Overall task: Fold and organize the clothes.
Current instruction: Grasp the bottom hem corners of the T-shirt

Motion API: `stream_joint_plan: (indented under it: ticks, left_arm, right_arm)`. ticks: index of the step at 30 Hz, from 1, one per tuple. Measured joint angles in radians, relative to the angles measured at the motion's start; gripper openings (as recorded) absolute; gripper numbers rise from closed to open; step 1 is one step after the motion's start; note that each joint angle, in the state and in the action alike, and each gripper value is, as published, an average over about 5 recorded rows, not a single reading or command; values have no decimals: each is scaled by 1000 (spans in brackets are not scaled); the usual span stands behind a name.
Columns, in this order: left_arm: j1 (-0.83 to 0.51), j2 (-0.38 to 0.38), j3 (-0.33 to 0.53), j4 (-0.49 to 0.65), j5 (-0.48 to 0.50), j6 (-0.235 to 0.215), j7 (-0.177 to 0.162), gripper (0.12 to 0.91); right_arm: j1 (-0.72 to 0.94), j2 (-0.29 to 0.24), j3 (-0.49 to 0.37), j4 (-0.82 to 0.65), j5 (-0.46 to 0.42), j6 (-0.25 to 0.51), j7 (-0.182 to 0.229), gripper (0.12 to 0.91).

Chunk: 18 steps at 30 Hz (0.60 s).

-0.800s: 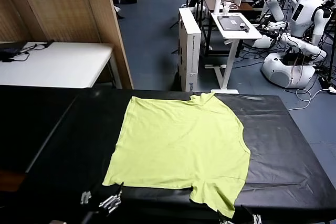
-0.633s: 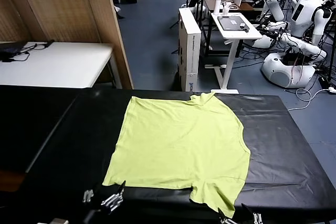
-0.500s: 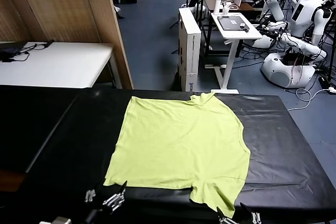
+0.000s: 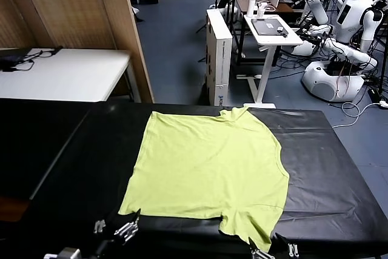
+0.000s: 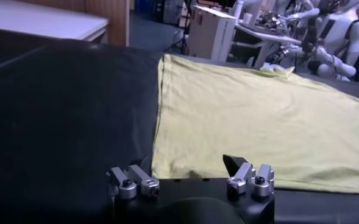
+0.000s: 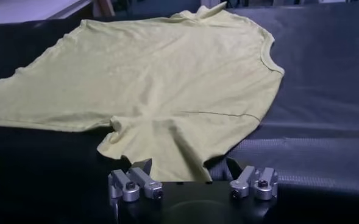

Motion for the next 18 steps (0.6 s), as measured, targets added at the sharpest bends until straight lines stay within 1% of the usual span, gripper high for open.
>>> stream_joint_plan:
  ticks: [1, 3, 6, 7, 10, 11, 12, 15, 17, 18]
  left_arm:
    - [-1, 0, 0, 2, 0, 0, -1, 889]
    - [-1, 0, 0, 6, 1, 0, -3, 870]
    - [-1, -1, -1, 10, 2, 0, -5, 837]
    - [-1, 0, -1, 11, 2, 0, -5, 822]
    - [-1, 0, -1, 14, 3, -1, -5, 783]
    - [-1, 0, -1, 15, 4, -1, -5, 771]
    - [-2, 0, 0, 15, 4, -1, -4, 756]
    - [-3, 0, 1, 16, 6, -1, -4, 674]
    - [-2, -1, 2, 16, 8, -3, -3, 575]
    - [-2, -1, 2, 16, 9, -3, -3, 522]
  right_arm:
    - [0, 0, 0, 0, 0, -1, 0, 902]
    - [-1, 0, -1, -1, 0, -4, 0, 869]
    - [-2, 0, 0, -1, 0, -6, -2, 757]
    - [-2, 0, 0, -1, 0, -7, -2, 715]
    - [-4, 0, 3, -1, 0, -8, -4, 556]
    - [-5, 0, 3, -1, 0, -9, -4, 483]
    - [-6, 0, 4, -1, 0, -9, -3, 426]
    - [-6, -1, 5, -1, 0, -9, -1, 238]
    - [-7, -2, 6, 0, 0, -9, 1, 162]
    - [-8, -2, 7, 1, 0, -9, 1, 143]
